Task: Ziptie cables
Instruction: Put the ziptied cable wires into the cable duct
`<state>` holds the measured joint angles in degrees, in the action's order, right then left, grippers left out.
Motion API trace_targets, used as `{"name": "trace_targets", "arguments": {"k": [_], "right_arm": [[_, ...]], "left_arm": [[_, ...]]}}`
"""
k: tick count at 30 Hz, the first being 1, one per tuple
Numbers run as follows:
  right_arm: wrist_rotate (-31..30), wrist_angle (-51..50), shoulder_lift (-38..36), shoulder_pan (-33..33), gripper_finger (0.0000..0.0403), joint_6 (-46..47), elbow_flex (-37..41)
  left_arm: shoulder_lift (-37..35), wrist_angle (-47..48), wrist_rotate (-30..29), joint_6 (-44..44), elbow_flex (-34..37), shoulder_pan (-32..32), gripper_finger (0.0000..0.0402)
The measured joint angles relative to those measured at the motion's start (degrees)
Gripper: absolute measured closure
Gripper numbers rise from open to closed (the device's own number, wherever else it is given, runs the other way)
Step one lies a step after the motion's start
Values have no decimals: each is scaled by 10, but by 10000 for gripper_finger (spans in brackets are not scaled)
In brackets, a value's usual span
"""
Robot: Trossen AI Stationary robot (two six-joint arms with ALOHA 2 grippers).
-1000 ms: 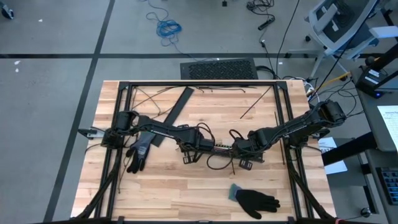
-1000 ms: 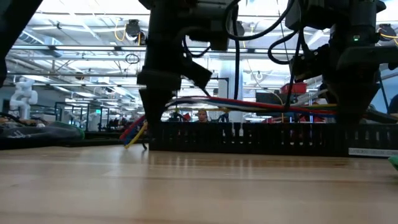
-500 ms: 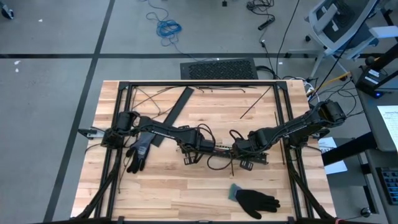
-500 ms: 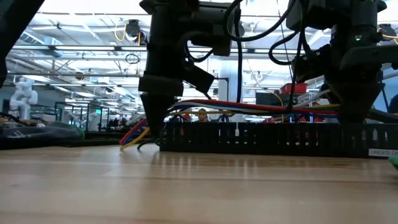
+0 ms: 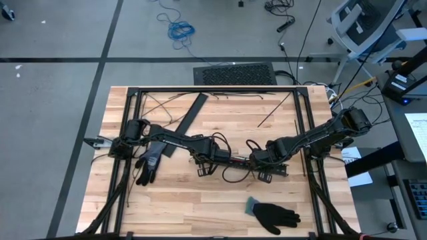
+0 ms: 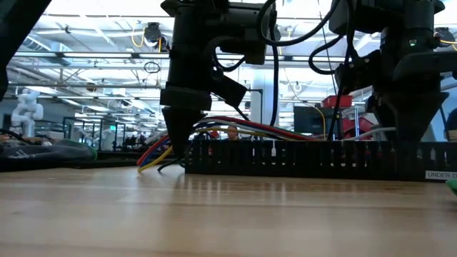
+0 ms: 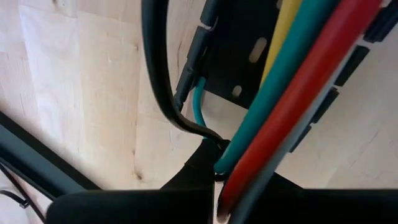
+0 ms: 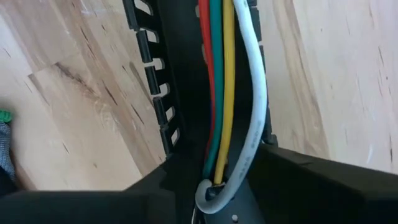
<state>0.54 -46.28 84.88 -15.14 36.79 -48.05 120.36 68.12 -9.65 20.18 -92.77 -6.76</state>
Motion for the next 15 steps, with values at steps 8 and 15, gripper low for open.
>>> {"name": "trace_targets", "arguments": {"k": [8, 15], "right_arm": [[0, 15, -8, 0, 240, -21, 0], [-5, 21, -40, 0, 229, -51, 0]], "left_arm": [[0, 0, 13, 0, 0, 0, 379], [0, 1, 16, -11, 0, 0, 379]]}}
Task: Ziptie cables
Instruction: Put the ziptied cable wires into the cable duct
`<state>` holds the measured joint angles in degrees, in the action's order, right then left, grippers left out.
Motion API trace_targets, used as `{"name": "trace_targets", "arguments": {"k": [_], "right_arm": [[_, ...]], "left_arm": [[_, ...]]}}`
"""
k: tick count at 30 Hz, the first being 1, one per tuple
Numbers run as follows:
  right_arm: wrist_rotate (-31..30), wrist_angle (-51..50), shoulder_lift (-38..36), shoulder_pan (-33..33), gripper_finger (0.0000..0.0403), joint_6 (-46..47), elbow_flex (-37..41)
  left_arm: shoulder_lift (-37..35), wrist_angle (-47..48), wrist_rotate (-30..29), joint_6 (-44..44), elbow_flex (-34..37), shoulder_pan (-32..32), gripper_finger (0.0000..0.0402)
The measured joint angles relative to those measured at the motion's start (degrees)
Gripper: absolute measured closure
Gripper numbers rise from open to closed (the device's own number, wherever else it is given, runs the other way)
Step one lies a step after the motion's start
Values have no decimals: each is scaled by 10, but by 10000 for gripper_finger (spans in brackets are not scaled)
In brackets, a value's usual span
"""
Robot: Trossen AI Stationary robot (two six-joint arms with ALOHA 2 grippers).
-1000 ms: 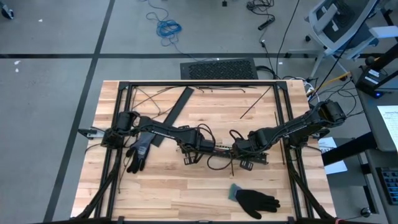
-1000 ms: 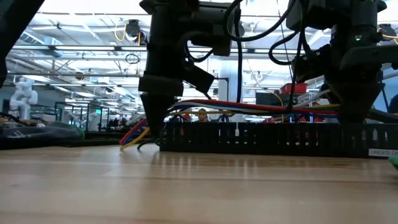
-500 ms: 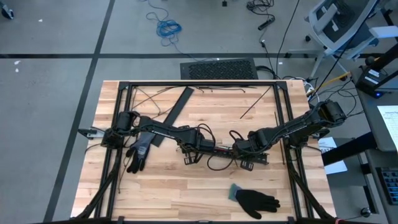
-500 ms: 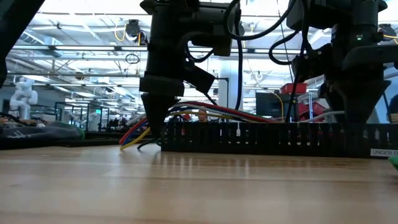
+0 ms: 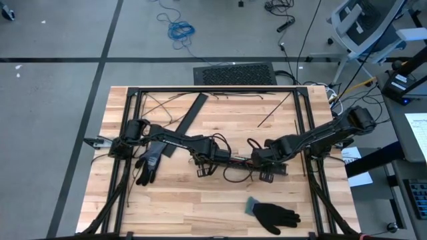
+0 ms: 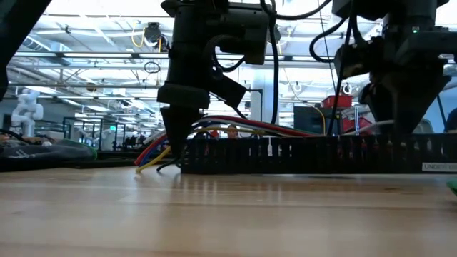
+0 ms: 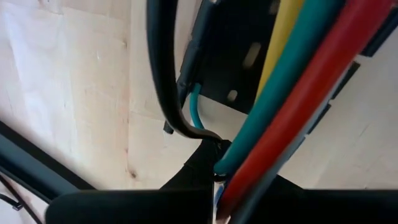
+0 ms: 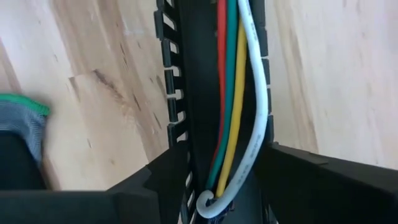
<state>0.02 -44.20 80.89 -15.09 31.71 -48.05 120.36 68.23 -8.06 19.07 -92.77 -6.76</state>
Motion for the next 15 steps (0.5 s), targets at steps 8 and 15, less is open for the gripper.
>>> {"name": "trace_targets", "arguments": {"k": [8, 15], "right_arm": [[-49, 1, -5, 1, 229, -10, -1], [-65, 4, -5, 1, 229, -22, -1]], "left_arm": [[0, 2, 41, 1, -1, -2, 359], [0, 9, 42, 1, -11, -4, 295]]}}
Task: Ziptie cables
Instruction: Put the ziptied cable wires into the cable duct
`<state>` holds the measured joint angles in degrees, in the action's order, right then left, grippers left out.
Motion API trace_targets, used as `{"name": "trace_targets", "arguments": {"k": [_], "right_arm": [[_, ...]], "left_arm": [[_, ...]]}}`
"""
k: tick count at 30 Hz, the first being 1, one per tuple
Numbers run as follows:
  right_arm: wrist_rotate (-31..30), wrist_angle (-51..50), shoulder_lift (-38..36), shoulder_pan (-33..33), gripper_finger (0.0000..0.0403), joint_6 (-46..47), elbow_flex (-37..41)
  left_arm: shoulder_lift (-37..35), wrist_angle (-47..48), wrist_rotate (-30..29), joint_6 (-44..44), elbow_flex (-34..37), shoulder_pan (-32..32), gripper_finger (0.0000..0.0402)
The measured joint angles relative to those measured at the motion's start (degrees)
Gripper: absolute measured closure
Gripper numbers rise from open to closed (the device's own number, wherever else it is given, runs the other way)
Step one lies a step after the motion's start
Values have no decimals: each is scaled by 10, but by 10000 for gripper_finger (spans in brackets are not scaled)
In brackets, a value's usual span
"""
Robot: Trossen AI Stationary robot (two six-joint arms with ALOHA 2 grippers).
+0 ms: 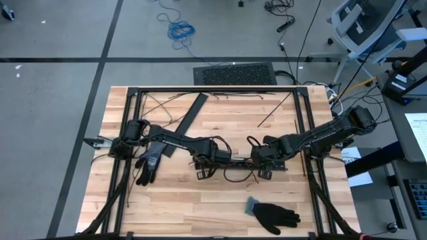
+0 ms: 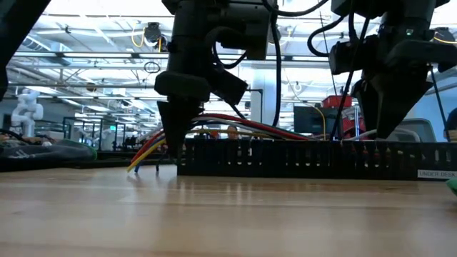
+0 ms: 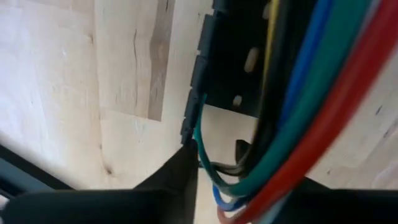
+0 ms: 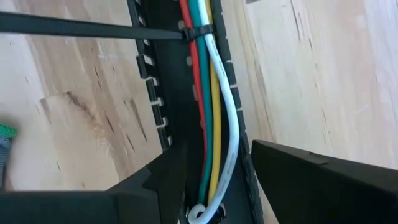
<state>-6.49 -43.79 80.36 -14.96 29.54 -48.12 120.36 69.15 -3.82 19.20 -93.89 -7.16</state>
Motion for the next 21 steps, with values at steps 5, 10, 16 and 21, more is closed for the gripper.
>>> {"name": "trace_targets", "arguments": {"k": [5, 10, 16, 21], "right_arm": [[-1, 0, 0, 0, 229, -26, 0], [-32, -1, 0, 4, 229, -48, 0], [-45, -1, 0, 31, 229, -67, 0], [-42, -2, 0, 49, 229, -88, 0]], "left_arm": [[0, 21, 14, 6, 0, 0, 243], [0, 53, 55, 30, 0, 0, 200], [0, 68, 89, 58, 0, 0, 178], [-2, 86, 67, 55, 0, -1, 177]]}}
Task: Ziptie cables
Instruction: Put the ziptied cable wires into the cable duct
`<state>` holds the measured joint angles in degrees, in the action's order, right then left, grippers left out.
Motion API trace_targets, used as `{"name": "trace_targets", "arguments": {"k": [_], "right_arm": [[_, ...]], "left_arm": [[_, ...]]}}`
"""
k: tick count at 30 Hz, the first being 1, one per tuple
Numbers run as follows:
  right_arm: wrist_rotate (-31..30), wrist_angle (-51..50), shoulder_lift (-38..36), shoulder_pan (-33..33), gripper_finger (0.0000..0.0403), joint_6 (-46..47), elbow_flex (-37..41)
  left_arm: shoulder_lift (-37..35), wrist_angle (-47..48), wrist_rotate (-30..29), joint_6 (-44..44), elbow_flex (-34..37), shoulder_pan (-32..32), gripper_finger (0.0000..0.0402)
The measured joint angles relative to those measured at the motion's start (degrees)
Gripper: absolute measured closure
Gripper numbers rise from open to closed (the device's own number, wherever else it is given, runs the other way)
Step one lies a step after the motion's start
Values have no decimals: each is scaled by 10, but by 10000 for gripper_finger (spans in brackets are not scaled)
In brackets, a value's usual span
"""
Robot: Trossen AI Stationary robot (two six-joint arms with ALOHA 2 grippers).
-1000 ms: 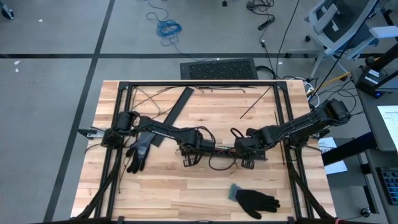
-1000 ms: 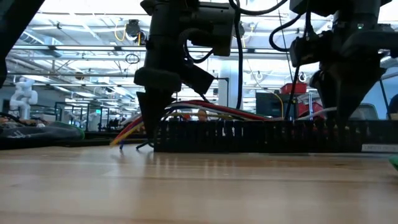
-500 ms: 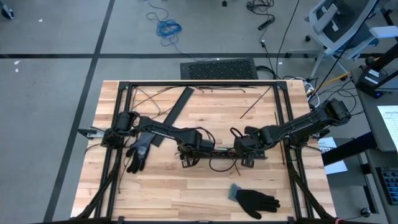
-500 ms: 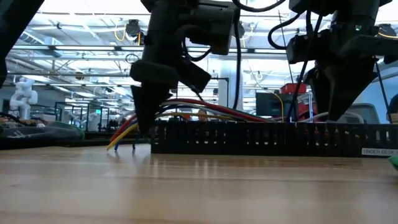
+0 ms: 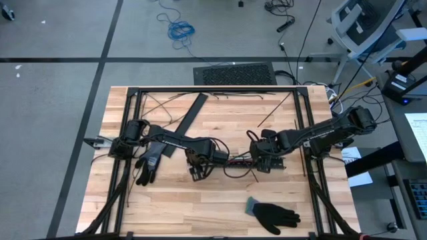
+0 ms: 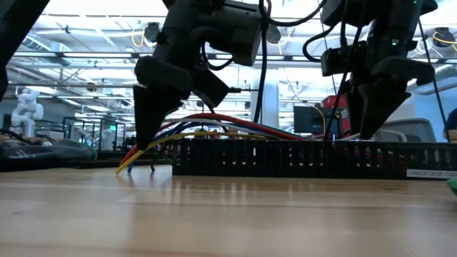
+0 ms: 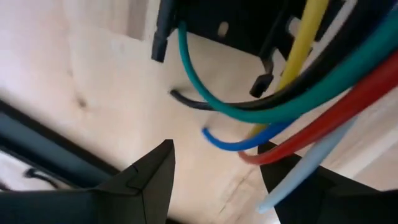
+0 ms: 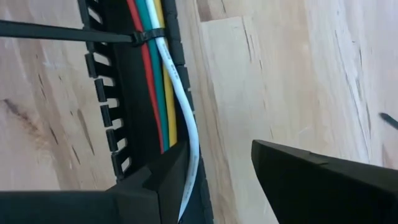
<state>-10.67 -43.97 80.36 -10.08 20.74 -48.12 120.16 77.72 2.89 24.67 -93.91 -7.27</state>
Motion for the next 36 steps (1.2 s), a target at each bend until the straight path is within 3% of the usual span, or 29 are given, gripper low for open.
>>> {"name": "trace_targets", "arguments": {"k": [8, 26, 36], "right_arm": [[3, 5, -13, -2, 229, -15, 0], [-26, 17, -87, 30, 229, -38, 0], [-33, 18, -88, 34, 229, -41, 0]], "left_arm": [[0, 13, -30, -27, 0, 1, 177], [-3, 124, -15, -56, -56, -30, 177], [-80, 121, -80, -12, -66, -26, 177]]}}
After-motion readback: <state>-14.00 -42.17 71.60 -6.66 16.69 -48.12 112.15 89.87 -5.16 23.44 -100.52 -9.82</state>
